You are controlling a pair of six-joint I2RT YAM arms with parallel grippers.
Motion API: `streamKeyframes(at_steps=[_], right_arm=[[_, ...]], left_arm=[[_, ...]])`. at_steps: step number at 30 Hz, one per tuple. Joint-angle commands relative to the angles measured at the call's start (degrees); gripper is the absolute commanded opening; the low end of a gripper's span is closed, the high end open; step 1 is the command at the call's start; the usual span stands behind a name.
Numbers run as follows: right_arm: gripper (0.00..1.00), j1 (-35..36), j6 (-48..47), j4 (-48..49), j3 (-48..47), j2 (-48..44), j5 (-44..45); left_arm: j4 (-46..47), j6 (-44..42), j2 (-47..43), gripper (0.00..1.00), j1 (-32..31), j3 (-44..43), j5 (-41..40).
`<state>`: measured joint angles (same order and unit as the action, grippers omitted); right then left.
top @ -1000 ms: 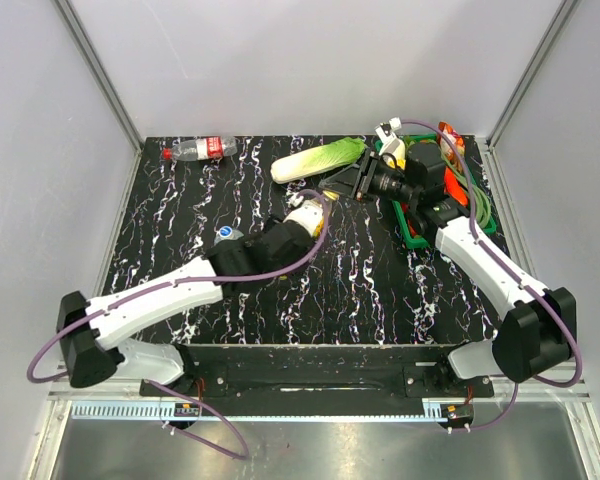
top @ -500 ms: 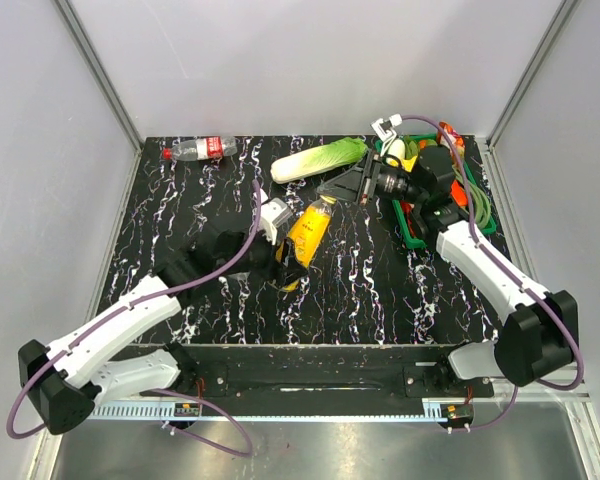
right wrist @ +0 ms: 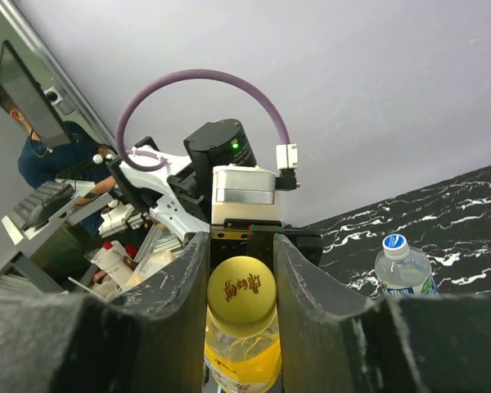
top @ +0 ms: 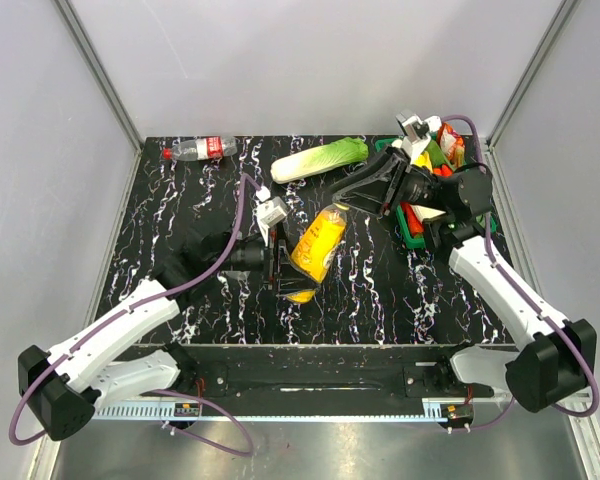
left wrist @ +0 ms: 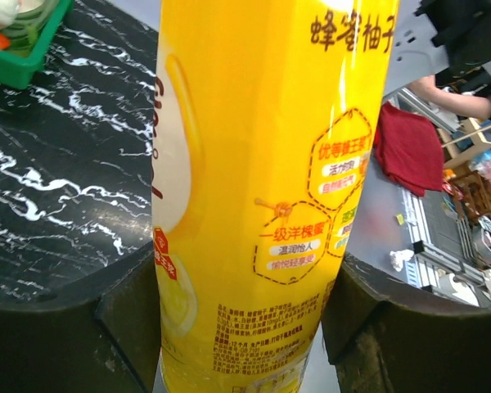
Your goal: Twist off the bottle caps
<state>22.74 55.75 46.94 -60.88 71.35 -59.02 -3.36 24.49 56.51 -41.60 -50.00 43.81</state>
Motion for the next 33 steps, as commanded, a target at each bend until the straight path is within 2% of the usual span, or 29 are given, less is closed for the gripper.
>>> streamKeyframes(at_steps=[1,4,5,6,9,11,12,19,23,28,33], right_arm=[[0.0,0.6,-1.4,1.3,1.1,-0.5,-4.9],[0.01,0.6,-2.4,-0.8,1.2,-1.1,-3.4],[0.07,0.6,-2.7,-1.3,1.2,-1.3,-3.1],[0.2,0.6,-2.8,-1.7,1.2,-1.5,-2.6],[0.72,0.6,-1.0,1.4,1.1,-2.1,-3.0],[0.94,0.6,-0.2,2.1,0.9,-2.6,-2.3],[0.98,0.6,-0.1,1.5,0.6,-2.9,-1.9],[1.0,0.5,-2.9,-3.9,0.3,-5.3,3.0],[1.0,0.5,-7.0,-10.2,-0.3,-7.3,7.1],[1.0,0.5,-13.6,-23.7,-2.2,-9.7,15.9],[1.0,0.5,-16.5,-34.4,-6.2,-8.1,19.1]], left_arm=[[15.3,2.1,-0.9,0.04,0.3,-1.9,5.9],[13.4,1.1,-0.6,0.04,0.3,-1.9,4.6],[12.8,0.7,-0.6,0.04,0.2,-1.9,4.2],[11.8,0.0,-0.6,0.04,0.2,-1.9,3.3],[8.6,-2.2,-0.7,0.04,0.2,-1.8,1.4],[7.1,-3.3,-0.6,0.04,0.2,-1.4,0.9],[6.1,-4.1,-0.6,0.04,0.2,-1.6,0.7],[-0.7,-8.0,-1.1,0.04,0.3,-2.3,-3.0],[-4.5,-10.2,-2.0,0.04,0.3,-2.8,-7.2],[-11.0,-13.0,-2.1,0.04,-0.2,-4.6,-16.8],[-16.0,-14.9,-0.8,0.04,-4.0,-6.9,-32.4]])
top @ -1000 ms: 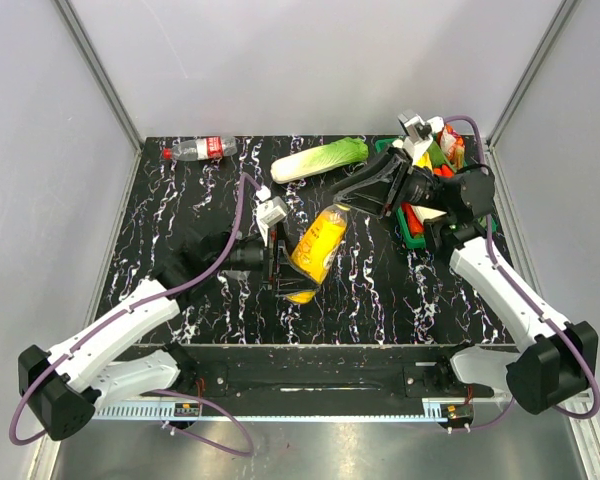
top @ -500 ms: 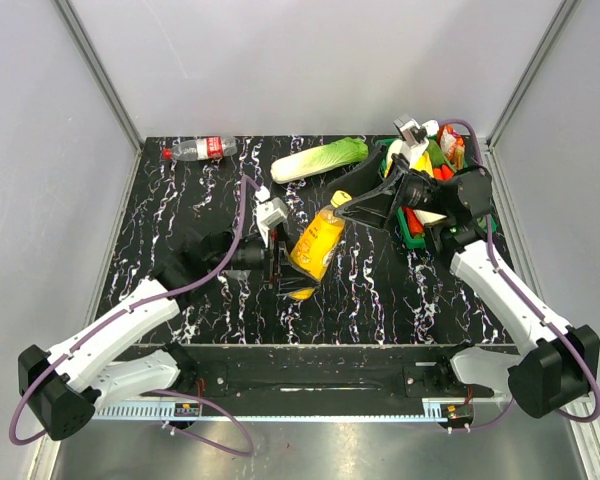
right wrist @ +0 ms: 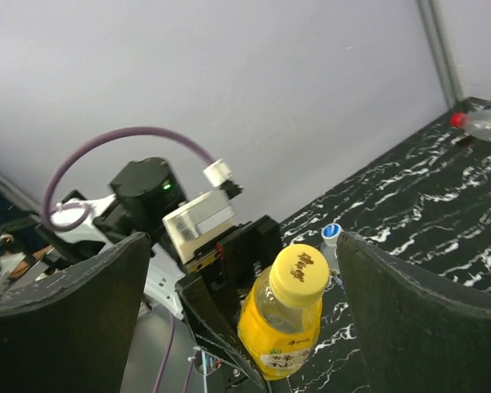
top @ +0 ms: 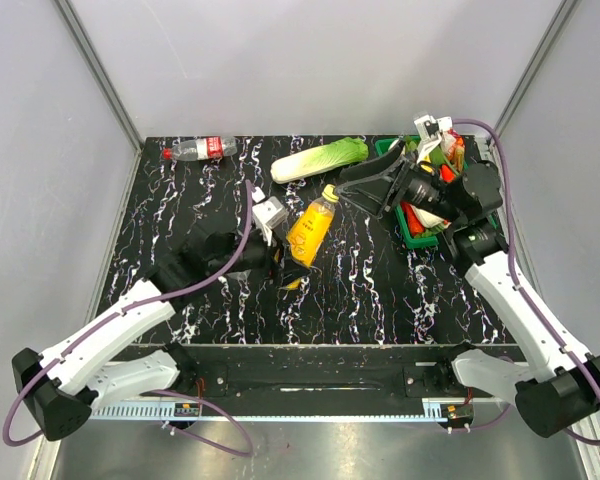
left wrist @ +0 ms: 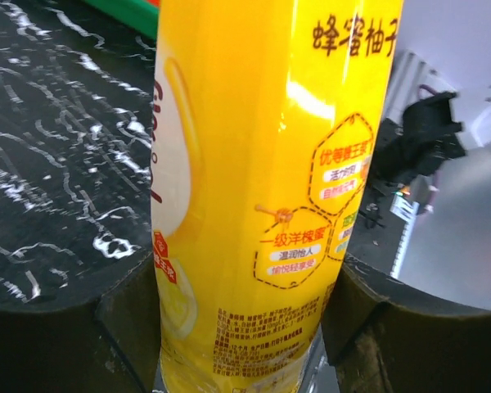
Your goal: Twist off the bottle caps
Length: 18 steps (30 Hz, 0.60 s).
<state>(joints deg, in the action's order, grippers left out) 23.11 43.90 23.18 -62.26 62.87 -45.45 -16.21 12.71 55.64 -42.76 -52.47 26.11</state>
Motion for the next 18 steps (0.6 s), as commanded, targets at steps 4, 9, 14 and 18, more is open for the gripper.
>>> streamKeyframes(at_steps=[4,9,14,18], right_arm=[[1.0,0.2,-5.1,-17.2,-6.6,2.2,8.4],[0.97,0.2,-4.9,-22.7,-8.9,5.1,9.9],[0.94,0.2,-3.7,-26.0,-9.5,7.2,10.6],[0.9,0.2,-2.2,-27.4,-9.3,7.9,12.9]], left_arm=[[-5.8,-3.3,1.8,0.03,-7.5,-6.2,-27.9],[-9.9,-3.7,5.5,0.03,-13.4,-9.8,-44.6],[-14.9,-2.5,10.9,0.03,-17.4,-14.1,-58.1],[-17.4,-1.1,14.1,0.03,-20.1,-16.8,-66.5]])
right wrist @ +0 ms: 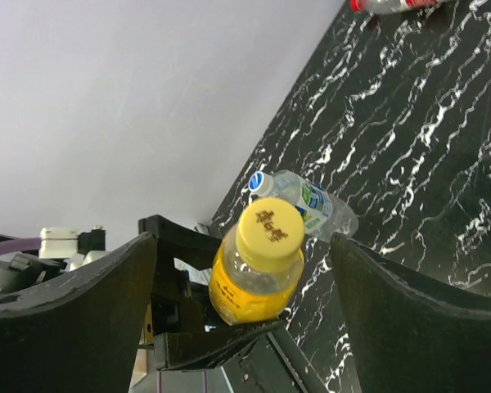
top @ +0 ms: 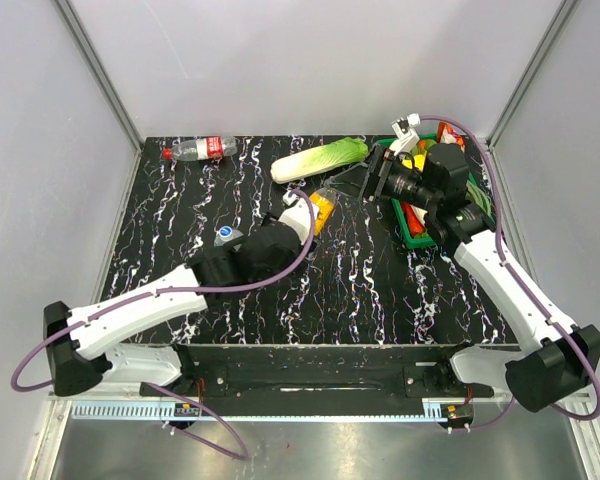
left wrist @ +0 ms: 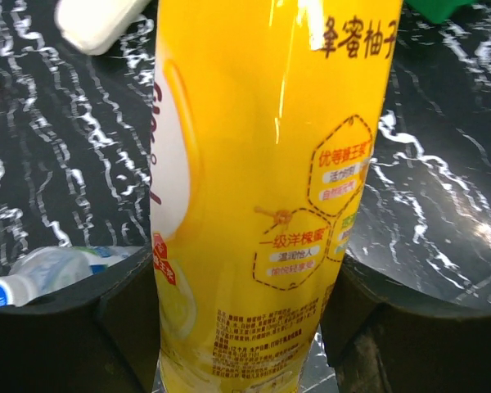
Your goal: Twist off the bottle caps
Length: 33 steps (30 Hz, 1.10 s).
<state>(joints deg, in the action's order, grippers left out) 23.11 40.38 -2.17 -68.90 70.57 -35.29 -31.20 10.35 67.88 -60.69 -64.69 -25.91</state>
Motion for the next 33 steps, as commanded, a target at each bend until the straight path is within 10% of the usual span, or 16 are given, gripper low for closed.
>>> streamKeyframes(at_steps=[1,17,33], right_arm=[[0.89,0.2,1.6,-2.0,-2.5,0.3,3.0],[0.6,0.2,5.7,-1.0,-1.8,2.7,3.1],[0.7,0.2,5.4,-2.0,-1.7,2.6,5.8]], left_arm=[[-2.6,1.6,2.5,0.03,-2.8,-4.9,-16.4],[-7.0,3.3,10.2,0.02,-7.3,-9.6,-24.8],[-8.2,4.3,10.3,0.01,-8.0,-9.1,-25.2]])
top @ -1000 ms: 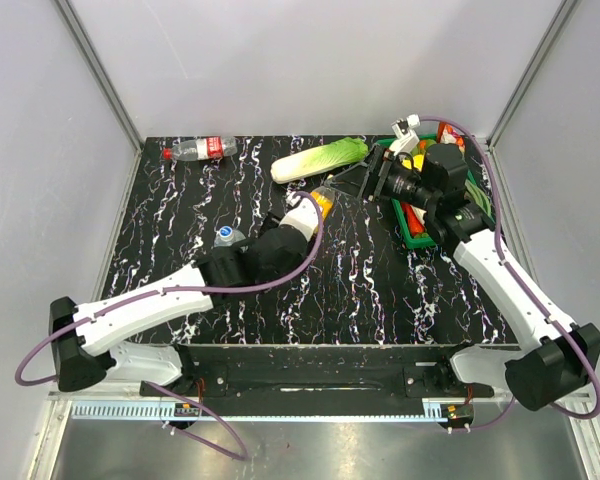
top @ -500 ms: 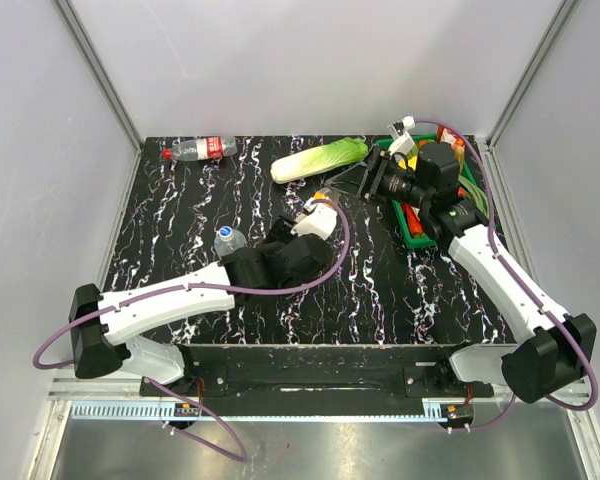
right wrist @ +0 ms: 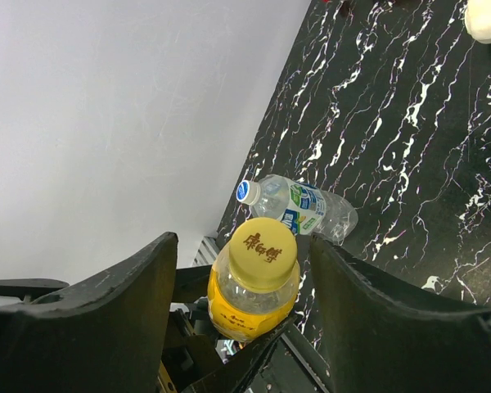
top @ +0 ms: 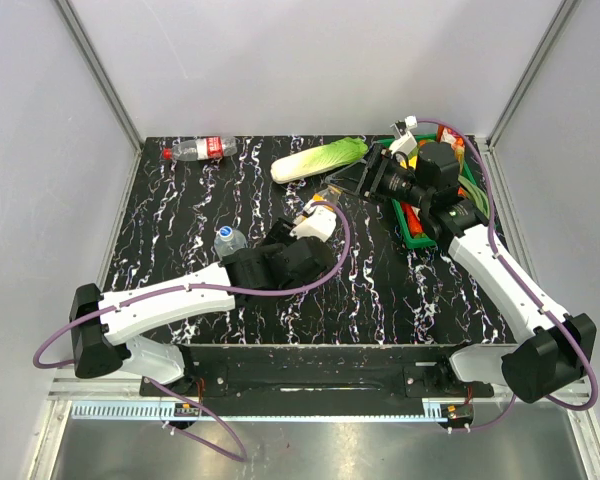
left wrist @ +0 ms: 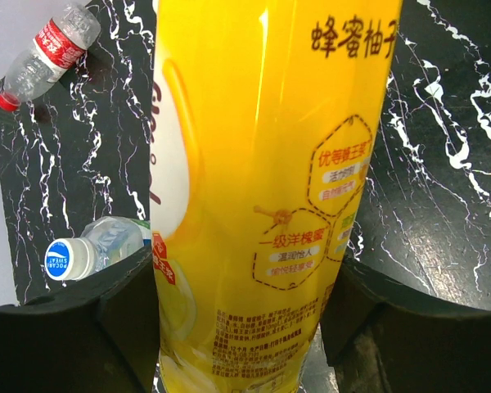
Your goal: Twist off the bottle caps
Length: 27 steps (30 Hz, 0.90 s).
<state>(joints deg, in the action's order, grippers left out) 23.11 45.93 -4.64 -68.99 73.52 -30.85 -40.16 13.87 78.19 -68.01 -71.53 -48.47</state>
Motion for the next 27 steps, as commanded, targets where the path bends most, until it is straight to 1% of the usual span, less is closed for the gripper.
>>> streamKeyframes(at_steps=[1,5,8,11,13,16,19,23,26,27], right_arm=[[0.69,0.2,-0.1,0.5,-1.4,-0.3,1.6],[0.61,0.2,-0.3,0.1,-1.8,0.1,0.4],[0.45,0.2,-0.4,0.1,-1.8,0.1,0.1],[0.32,0.2,-0.4,0.2,-1.6,0.0,0.4],[0.25,0.2,-0.4,0.1,-1.5,0.0,0.4],[0.12,0.2,-0.9,0.2,-1.3,-0.1,0.4],[0.0,0.2,-2.1,1.2,-0.4,-0.7,0.4],[0.0,0.2,-3.3,2.9,0.9,-1.5,0.4],[0.0,0.2,-3.6,4.0,2.2,-1.9,-0.5],[0.0,0.2,-3.5,6.5,2.5,-2.0,-1.1]], left_arm=[[0.7,0.7,-0.1,0.01,-0.6,-2.3,-2.5],[0.4,0.8,0.4,0.01,-0.7,-2.1,-2.4],[0.4,0.8,0.7,0.01,-0.7,-2.4,-2.2],[0.3,0.7,0.9,0.01,-0.7,-2.4,-2.0],[0.4,0.7,1.0,0.01,-0.7,-2.4,-1.8],[0.4,0.9,1.1,0.01,-0.7,-2.3,-1.7],[1.0,1.2,0.9,0.01,-0.6,-1.8,-0.1],[4.4,1.0,-0.6,0.01,1.6,0.0,6.9],[8.3,0.9,-2.9,0.01,4.3,2.8,15.4],[9.7,0.9,-3.7,0.01,5.3,3.7,17.1]])
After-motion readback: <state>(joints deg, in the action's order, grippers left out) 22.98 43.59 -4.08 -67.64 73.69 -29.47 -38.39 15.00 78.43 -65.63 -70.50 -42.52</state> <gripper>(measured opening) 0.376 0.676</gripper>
